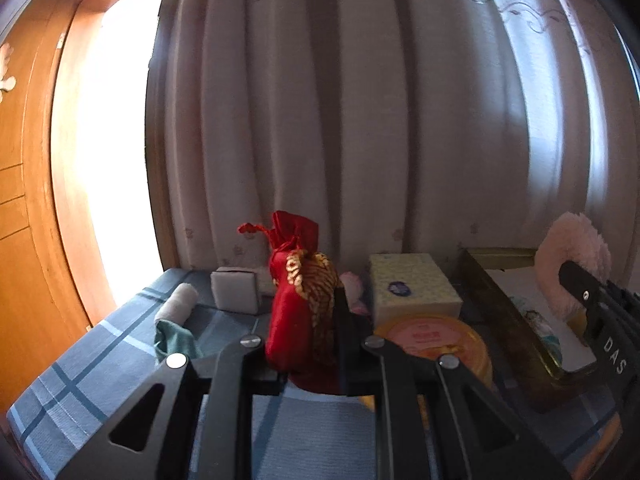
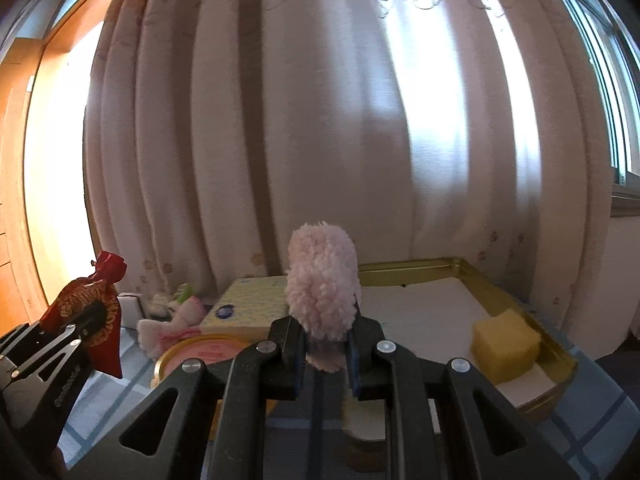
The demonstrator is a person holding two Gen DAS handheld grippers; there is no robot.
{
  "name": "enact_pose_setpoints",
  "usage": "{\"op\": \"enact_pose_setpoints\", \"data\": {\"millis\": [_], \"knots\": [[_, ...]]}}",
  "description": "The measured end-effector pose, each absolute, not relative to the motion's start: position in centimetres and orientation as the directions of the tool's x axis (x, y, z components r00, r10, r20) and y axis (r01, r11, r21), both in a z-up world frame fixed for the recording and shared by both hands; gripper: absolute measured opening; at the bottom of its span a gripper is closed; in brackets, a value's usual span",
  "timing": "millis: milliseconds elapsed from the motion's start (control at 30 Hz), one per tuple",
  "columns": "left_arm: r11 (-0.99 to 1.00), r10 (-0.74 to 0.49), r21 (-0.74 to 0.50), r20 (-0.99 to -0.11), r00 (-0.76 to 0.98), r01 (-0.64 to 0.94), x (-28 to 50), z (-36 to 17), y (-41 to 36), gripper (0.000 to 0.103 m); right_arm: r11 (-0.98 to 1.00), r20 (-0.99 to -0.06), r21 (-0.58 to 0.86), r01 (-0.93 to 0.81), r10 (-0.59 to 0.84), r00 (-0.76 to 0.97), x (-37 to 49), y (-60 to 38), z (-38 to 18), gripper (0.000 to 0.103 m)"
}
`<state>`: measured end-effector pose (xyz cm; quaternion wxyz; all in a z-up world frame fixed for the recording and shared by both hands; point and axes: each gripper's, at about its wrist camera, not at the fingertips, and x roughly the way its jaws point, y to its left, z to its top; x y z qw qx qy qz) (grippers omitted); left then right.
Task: Organize soft objects
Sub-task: 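Carry the red pouch and pink puff over the gold tray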
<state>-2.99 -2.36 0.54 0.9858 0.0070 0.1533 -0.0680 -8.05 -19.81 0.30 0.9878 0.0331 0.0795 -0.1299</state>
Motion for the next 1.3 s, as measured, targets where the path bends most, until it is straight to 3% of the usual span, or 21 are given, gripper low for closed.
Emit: {"op": "enact_pose_setpoints", "data": {"millis": [900,1133,1300], "knots": [[0.919,-0.374,0.025,-0.252,0.892,0.393,-5.1,1.0,-14.0,0.016,0.864,-0.164,0.011,0.504,-0.496,0.853,-10.5,-33.2,0.6,0.018],[0.867,-0.466,0.066,-0.241,0.851,0.493,-5.9,1.1,-18.8,0.016,0.856,-0.176,0.023,0.517,-0.506,0.845,-10.1,-35.2,0.7,0.018],[0.839,-0.503,0.064,-0.289,0.814,0.541,-5.4,1.0,-21.8,0.016,0.874,-0.203,0.014,0.486,-0.474,0.857,-8.8,-35.6,0.7,0.018]]}}
